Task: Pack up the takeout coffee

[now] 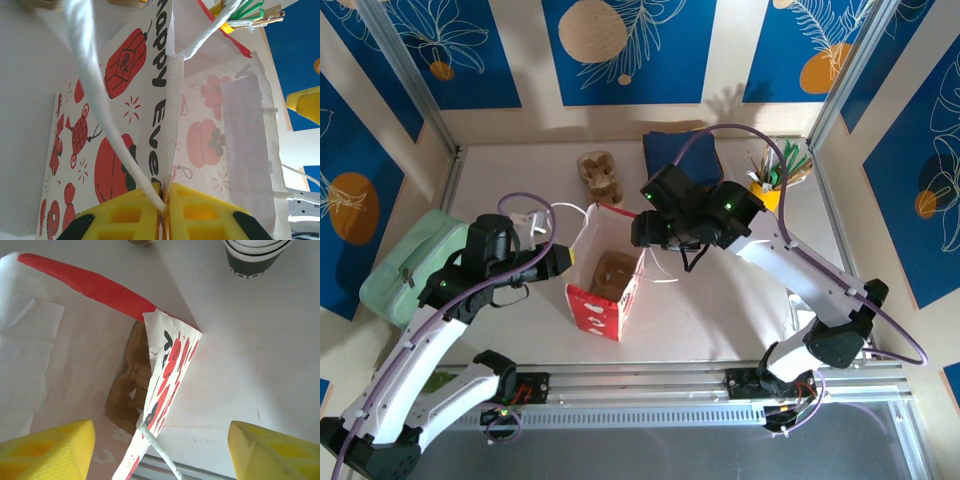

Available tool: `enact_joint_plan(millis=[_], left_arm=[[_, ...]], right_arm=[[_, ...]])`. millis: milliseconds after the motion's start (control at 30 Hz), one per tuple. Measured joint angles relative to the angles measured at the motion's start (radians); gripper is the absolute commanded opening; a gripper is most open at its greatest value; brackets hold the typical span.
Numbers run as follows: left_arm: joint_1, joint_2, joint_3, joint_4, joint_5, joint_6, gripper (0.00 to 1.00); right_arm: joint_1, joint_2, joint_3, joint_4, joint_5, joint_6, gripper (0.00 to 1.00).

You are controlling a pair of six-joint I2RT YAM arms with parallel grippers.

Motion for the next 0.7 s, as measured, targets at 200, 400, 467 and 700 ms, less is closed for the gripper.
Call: enact_joint_plan(millis=[200,400,467,700], left_arm=[[0.0,0.0,0.0,-0.001,-0.004,0.002,0.26],[0.0,-0.008,0.037,-0.036,-0.02,0.015,0.41],[0.0,-0.016,0.069,-0.06,-0.033,0.029,0.44],[0.0,-0.048,0.171,-0.13,-0.085,0.074,0.47]], right_arm=[[-0.008,0.038,0.0,0.001,-0.043,0.013,0.68],[-0.009,0.069,-0.006,0.01,-0.08,0.021,0.64],[-0.009,0.077,-0.006,0.017,-0.093,0.024,0.62],[-0.009,0.103,-0.006,0.031,-0.119,0.029,0.57]])
